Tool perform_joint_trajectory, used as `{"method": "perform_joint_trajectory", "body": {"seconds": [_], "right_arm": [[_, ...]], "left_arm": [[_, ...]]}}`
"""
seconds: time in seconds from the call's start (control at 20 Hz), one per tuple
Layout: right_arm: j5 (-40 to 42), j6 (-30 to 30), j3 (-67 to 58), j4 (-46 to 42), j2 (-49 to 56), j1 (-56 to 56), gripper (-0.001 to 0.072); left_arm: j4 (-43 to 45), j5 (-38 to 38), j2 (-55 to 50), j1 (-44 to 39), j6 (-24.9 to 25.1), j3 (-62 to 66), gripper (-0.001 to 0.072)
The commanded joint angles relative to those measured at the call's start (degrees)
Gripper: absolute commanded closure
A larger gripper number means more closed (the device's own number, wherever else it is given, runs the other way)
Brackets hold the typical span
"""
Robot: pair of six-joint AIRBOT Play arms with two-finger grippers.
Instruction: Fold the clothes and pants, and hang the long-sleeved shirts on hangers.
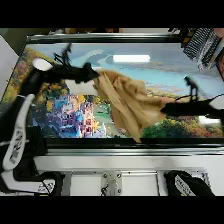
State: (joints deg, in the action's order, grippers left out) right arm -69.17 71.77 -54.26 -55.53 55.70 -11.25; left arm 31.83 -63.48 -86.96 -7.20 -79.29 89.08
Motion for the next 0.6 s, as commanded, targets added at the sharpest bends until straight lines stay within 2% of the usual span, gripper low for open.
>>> {"method": "perform_joint_trajectory", "body": {"seconds": [0.0,0.15,0.3,0.55], "right_arm": [[-4.13,3.26,-15.98,-1.9,-10.36,-3.65,0.0699],[-1.11,7.85,-24.55,-1.92,-16.52,-4.02,0.0699],[0.85,12.68,-27.32,-1.9,-19.58,-4.02,0.0699],[-3.28,19.47,-27.36,-1.88,-18.08,-3.98,0.0699]], "left_arm": [[0.26,-4.13,14.53,2.29,2.25,7.93,0.0693],[2.54,-3.76,25.62,0.39,3.04,11.69,0.0693],[12.59,-3.15,33.38,-4.17,2.58,12.07,0.0693],[27.32,-0.15,40.98,-10.45,-7.41,0.2,0.0693]]}}
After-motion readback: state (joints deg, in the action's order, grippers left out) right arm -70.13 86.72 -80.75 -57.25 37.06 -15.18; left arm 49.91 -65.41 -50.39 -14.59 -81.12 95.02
